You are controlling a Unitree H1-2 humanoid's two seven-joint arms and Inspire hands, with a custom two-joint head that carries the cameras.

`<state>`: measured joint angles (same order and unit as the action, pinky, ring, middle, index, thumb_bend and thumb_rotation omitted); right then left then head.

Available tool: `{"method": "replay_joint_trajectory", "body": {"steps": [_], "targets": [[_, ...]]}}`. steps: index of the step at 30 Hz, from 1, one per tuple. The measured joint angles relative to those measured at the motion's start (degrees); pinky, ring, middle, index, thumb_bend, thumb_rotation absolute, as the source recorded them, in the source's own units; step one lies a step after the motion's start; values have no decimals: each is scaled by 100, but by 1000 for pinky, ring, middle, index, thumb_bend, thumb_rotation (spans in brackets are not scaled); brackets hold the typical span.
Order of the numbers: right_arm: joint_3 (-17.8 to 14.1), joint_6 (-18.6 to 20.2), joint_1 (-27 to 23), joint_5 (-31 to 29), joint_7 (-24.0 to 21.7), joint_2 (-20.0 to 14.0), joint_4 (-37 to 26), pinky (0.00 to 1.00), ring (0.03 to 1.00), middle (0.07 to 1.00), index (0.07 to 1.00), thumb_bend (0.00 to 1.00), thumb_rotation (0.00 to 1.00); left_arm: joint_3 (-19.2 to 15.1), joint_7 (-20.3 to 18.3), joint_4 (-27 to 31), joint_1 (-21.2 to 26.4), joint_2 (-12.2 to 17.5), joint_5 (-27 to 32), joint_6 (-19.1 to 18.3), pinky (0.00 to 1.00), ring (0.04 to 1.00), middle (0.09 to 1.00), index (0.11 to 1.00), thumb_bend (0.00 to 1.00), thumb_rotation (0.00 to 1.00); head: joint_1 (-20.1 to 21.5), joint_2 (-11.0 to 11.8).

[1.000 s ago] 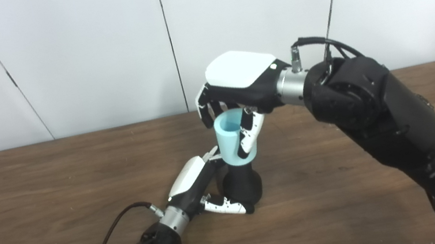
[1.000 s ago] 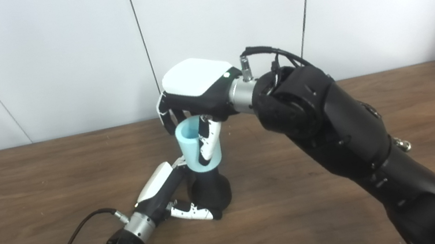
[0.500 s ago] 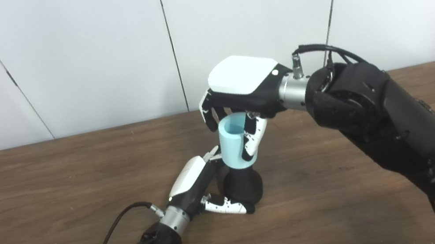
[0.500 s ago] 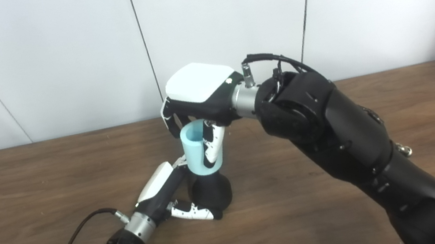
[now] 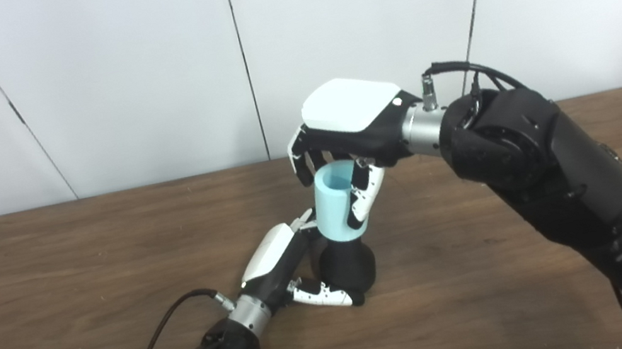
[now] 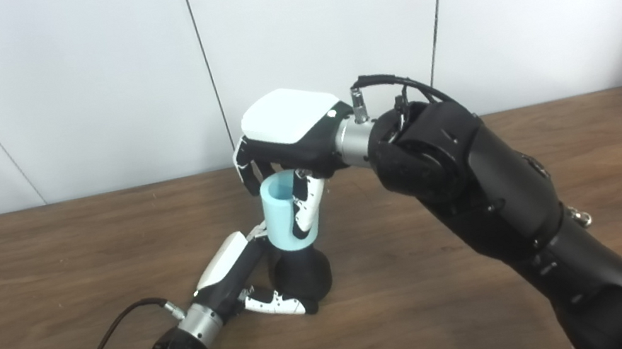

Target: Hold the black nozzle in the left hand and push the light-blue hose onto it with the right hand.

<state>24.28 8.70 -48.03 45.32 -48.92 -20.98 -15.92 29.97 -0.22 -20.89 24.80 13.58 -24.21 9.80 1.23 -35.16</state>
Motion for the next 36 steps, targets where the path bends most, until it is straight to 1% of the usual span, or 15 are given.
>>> {"method": "replay_joint_trajectory", "body": {"steps": [8,16,28,36], "targets": [[32,-4,12,12,-13,19,24,268,359,475,545,509,0,1,0,29,-14,0,0,-30,1000,1000,803,484,518,74,0,-9],[90,-12,101,109,11,84,21,217,338,462,544,507,0,1,0,66,-29,0,-1,-78,1000,1000,803,484,518,73,9,-26],[90,-15,123,109,7,89,-12,261,357,473,543,510,0,6,0,89,-38,0,-1,-105,1000,1000,803,484,518,74,9,-35],[93,-19,135,126,8,88,-39,253,350,471,543,509,0,16,0,105,-39,2,-1,-121,1000,1000,803,484,518,74,0,-44]]}}
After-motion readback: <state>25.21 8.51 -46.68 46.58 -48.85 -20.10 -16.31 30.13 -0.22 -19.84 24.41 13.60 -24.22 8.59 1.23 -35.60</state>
